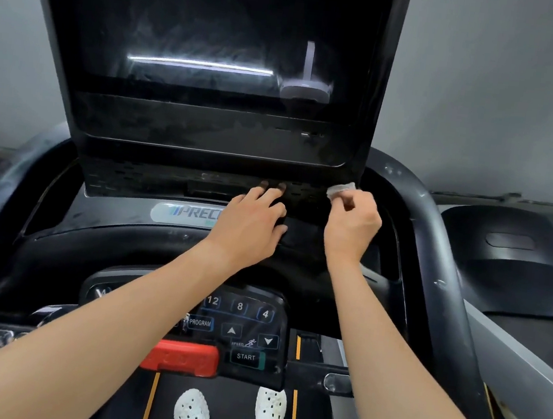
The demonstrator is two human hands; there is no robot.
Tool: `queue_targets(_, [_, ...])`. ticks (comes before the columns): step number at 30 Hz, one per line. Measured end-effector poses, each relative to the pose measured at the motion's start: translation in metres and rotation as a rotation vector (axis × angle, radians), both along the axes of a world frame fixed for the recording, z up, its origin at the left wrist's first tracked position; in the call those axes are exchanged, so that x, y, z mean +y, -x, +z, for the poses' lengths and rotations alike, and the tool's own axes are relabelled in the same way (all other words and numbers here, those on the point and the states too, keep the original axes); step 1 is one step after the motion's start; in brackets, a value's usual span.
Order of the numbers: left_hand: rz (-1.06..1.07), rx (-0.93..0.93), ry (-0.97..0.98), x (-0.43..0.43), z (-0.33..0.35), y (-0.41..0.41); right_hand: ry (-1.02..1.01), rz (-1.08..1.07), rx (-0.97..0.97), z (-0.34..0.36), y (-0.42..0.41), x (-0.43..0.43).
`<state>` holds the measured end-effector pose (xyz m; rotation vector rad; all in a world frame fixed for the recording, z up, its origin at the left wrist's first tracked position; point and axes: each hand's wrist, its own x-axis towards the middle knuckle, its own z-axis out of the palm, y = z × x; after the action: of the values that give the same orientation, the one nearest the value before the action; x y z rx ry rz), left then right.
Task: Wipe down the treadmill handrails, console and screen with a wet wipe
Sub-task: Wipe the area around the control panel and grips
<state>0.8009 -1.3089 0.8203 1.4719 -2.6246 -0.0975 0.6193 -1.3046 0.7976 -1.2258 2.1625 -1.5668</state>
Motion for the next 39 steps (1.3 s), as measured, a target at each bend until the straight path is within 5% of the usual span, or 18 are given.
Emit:
queue_targets(8, [0.013, 0.021, -0.034, -0.001, 0.002, 0.002, -0.078, 0.251, 0.126, 0.0, -0.017, -0.003])
queue_targets(14, [-0.001, 0.027, -0.03, -0.001, 0.002, 0.0, -0.021, -0.043, -0.057, -0.004, -0.006, 0.001])
queue_targets(21, [0.001, 0.006, -0.053, -0.002, 0.007, 0.002, -0.071, 0.339, 0.273, -0.006, -0.009, 0.002])
queue_targets(28, [-0.002, 0.003, -0.072, -0.001, 0.01, 0.001, -0.049, 0.06, 0.12, -0.008, 0.007, 0.014])
queue_targets(34, [0.002, -0.01, -0.072, 0.0, 0.009, 0.003, -0.146, 0.322, 0.238, -0.009, 0.006, 0.017])
queue_targets(39, [0.005, -0.005, -0.081, 0.0, 0.007, 0.002, -0.244, 0.191, 0.15, -0.01, 0.024, 0.033])
